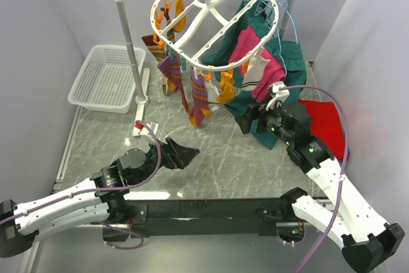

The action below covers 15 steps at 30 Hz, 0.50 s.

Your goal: Remove the socks clipped to the hanger

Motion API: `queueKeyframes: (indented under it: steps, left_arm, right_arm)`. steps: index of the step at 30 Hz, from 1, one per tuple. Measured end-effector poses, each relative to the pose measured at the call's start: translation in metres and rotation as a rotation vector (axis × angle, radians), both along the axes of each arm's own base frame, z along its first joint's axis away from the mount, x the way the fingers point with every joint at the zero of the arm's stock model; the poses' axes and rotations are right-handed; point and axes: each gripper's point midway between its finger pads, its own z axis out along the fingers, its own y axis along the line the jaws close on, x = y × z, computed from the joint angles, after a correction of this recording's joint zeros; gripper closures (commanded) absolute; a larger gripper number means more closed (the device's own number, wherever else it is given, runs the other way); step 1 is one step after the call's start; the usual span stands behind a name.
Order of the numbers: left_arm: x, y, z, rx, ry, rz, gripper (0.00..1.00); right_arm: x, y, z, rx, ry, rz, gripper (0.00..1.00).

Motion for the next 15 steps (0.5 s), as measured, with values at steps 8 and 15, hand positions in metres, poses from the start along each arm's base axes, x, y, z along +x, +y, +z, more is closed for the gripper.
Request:
queueKeyframes:
  steps: [8, 15]
  left_arm:
    - [-0.001, -0.007, 0.002, -0.006, -0.004, -0.022, 0.02]
    - [0.004, -0.023, 0.028, -0.027, -0.028, -0.046, 0.03]
  right_arm:
    - [0.003, 0.004, 0.015, -0.004, -0.071, 0.034, 0.17]
    - [0.018, 0.022, 0.04, 0.038, -0.171, 0.097, 0.14]
